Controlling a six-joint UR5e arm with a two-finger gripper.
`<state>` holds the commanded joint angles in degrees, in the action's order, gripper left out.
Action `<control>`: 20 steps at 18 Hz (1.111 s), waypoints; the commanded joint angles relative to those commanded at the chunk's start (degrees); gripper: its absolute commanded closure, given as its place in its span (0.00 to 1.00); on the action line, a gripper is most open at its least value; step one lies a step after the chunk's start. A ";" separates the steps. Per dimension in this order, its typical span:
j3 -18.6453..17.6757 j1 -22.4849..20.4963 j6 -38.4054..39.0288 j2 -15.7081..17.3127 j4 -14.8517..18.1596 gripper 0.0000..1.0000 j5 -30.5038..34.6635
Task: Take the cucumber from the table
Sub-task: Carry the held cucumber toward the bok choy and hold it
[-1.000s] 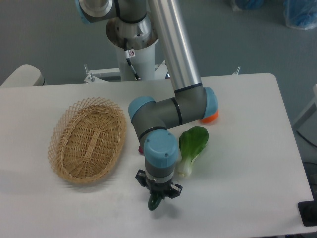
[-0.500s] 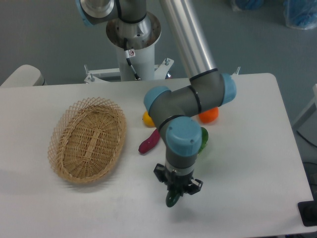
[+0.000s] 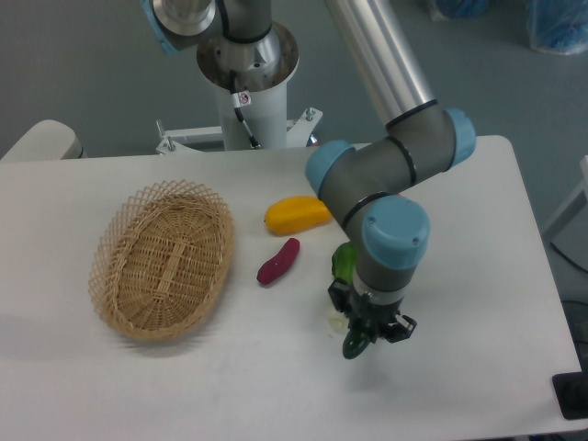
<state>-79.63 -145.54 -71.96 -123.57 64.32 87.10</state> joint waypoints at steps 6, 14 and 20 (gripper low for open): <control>2.89 -0.62 -4.94 -1.49 2.73 0.75 0.88; 3.34 -0.62 -5.38 -2.20 3.26 0.73 0.97; 3.17 -0.62 -8.81 -2.11 3.18 0.74 1.06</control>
<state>-76.46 -146.16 -80.77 -125.68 67.50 88.15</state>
